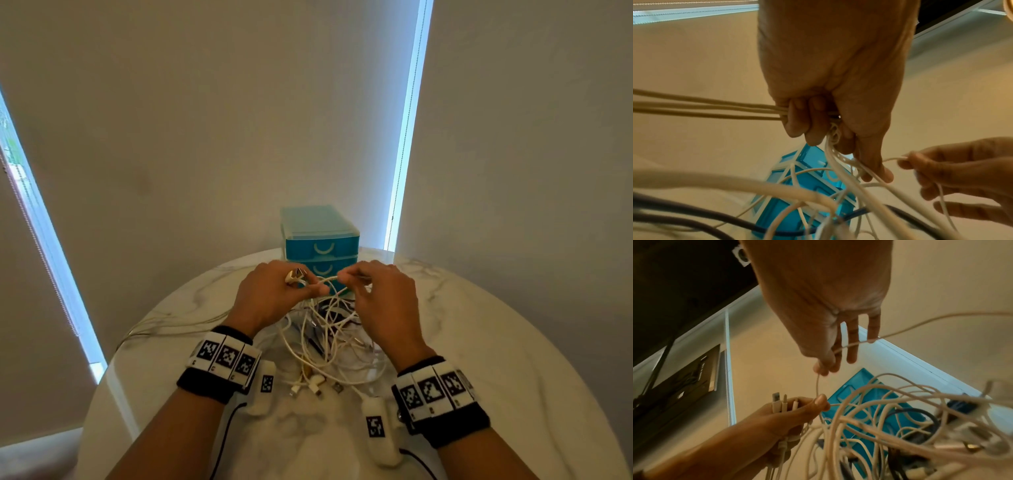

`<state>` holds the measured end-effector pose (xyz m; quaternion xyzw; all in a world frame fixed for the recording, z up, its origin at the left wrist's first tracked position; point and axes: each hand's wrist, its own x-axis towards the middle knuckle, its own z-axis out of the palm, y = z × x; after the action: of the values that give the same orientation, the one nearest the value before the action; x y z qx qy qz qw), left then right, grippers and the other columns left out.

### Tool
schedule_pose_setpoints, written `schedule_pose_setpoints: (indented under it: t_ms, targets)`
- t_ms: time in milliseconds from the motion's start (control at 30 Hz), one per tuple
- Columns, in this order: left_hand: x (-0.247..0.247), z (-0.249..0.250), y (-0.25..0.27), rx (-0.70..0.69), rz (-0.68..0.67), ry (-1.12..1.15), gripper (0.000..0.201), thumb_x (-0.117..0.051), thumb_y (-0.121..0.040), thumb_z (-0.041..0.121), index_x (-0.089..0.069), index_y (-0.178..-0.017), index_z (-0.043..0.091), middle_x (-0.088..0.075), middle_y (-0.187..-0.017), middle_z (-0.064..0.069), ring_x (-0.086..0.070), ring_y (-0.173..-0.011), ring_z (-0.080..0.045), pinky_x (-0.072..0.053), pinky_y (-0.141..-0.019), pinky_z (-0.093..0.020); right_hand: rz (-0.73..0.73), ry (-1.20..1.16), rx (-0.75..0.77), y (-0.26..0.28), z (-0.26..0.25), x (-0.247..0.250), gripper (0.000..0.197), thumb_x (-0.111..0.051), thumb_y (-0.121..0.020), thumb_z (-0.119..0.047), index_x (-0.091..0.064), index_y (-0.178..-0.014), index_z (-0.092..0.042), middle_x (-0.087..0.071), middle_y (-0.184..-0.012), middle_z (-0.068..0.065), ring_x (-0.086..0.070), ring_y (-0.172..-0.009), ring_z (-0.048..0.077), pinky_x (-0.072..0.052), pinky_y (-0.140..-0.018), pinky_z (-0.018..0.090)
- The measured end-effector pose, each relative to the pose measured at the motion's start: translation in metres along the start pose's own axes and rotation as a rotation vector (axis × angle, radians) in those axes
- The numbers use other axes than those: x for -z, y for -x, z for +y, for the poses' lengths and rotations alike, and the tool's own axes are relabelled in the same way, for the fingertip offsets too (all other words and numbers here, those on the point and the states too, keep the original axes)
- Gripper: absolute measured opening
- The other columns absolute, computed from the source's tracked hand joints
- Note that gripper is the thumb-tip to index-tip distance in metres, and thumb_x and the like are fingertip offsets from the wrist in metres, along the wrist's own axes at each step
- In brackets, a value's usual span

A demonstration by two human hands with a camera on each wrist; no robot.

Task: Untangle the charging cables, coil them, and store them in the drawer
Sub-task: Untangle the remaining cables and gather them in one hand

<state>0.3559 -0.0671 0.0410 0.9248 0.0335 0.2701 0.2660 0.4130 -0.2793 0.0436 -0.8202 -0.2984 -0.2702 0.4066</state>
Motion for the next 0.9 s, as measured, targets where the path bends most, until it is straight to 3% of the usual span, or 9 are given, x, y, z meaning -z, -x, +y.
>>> schedule_pose_setpoints:
  t_ms: [100,300,400,467,533,667,733,800,900]
  targets:
    - [0.001,0.002,0.001,0.009,-0.007,0.02,0.04,-0.066,-0.078,0.088,-0.077,-0.095,0.053,-0.071,-0.085,0.033,-0.065,-0.076,0.006,-0.051,-0.066,-0.029,0.237,-0.356,-0.124,0.0,0.0,0.011,0.004,-0.073,-0.102,-0.033,-0.077,-0.102,-0.035,-0.076,-0.098,-0.019,-0.07,-0.093,-0.001,-0.056,-0.084,0.024]
    - [0.007,0.007,0.003,-0.001,-0.172,0.153,0.027,-0.071,-0.086,0.077,-0.077,-0.103,0.058,-0.074,-0.109,0.034,-0.068,-0.1,0.011,-0.058,-0.096,-0.037,0.291,-0.91,-0.459,0.002,-0.002,0.015,0.013,-0.071,-0.105,-0.024,-0.08,-0.112,-0.019,-0.083,-0.104,0.001,-0.082,-0.095,0.02,-0.065,-0.092,0.042]
    - [0.007,0.006,0.005,-0.011,-0.151,0.155,0.023,-0.073,-0.089,0.07,-0.08,-0.097,0.05,-0.078,-0.095,0.025,-0.072,-0.09,0.002,-0.061,-0.089,-0.047,0.242,-0.954,-0.476,0.002,0.0,0.016,0.016,-0.072,-0.103,-0.024,-0.08,-0.115,-0.018,-0.083,-0.106,0.002,-0.081,-0.099,0.02,-0.064,-0.097,0.044]
    - [0.007,0.004,0.004,-0.002,-0.064,0.152,0.019,-0.073,-0.091,0.065,-0.08,-0.094,0.048,-0.077,-0.088,0.023,-0.071,-0.081,-0.001,-0.062,-0.08,-0.046,0.195,-0.881,-0.441,0.0,-0.001,0.017,0.013,-0.073,-0.103,-0.024,-0.081,-0.112,-0.021,-0.083,-0.106,-0.001,-0.08,-0.103,0.015,-0.062,-0.101,0.044]
    - [0.008,0.003,0.003,0.005,0.012,0.17,0.016,-0.076,-0.092,0.059,-0.081,-0.093,0.044,-0.076,-0.084,0.024,-0.069,-0.075,0.002,-0.058,-0.071,-0.035,0.154,-0.559,-0.333,-0.003,0.001,0.022,0.016,-0.071,-0.103,-0.018,-0.08,-0.11,-0.028,-0.081,-0.111,-0.011,-0.073,-0.113,0.005,-0.057,-0.109,0.042]
    - [0.007,0.006,0.003,-0.025,0.016,0.114,0.016,-0.077,-0.09,0.06,-0.08,-0.089,0.044,-0.075,-0.082,0.027,-0.067,-0.074,0.005,-0.056,-0.068,-0.03,0.008,-0.048,0.035,-0.006,-0.009,0.02,0.042,-0.067,-0.096,-0.007,-0.07,-0.131,-0.029,-0.06,-0.148,-0.013,-0.035,-0.153,0.012,-0.033,-0.124,0.038]
    - [0.006,0.007,0.003,-0.057,0.008,0.082,0.021,-0.075,-0.089,0.066,-0.079,-0.09,0.045,-0.074,-0.084,0.025,-0.067,-0.078,0.005,-0.054,-0.068,-0.028,-0.174,0.076,0.115,-0.006,-0.018,0.008,0.028,-0.069,-0.102,-0.028,-0.072,-0.13,-0.031,-0.064,-0.143,-0.011,-0.045,-0.145,0.013,-0.04,-0.12,0.037]
    - [0.005,0.004,0.003,-0.06,-0.015,0.101,0.026,-0.072,-0.088,0.069,-0.08,-0.094,0.044,-0.074,-0.087,0.025,-0.067,-0.082,0.006,-0.055,-0.072,-0.028,-0.29,0.149,0.113,-0.008,-0.02,-0.002,0.019,-0.066,-0.106,-0.035,-0.077,-0.119,-0.027,-0.075,-0.12,-0.006,-0.065,-0.117,0.014,-0.053,-0.101,0.032]
    - [0.005,-0.007,0.003,-0.031,-0.053,0.115,0.03,-0.069,-0.091,0.071,-0.079,-0.106,0.048,-0.076,-0.098,0.028,-0.069,-0.09,0.007,-0.061,-0.084,-0.035,-0.17,0.032,-0.026,-0.014,-0.012,-0.002,0.011,-0.066,-0.107,-0.021,-0.077,-0.105,-0.02,-0.075,-0.102,-0.004,-0.069,-0.094,0.01,-0.047,-0.078,0.017]
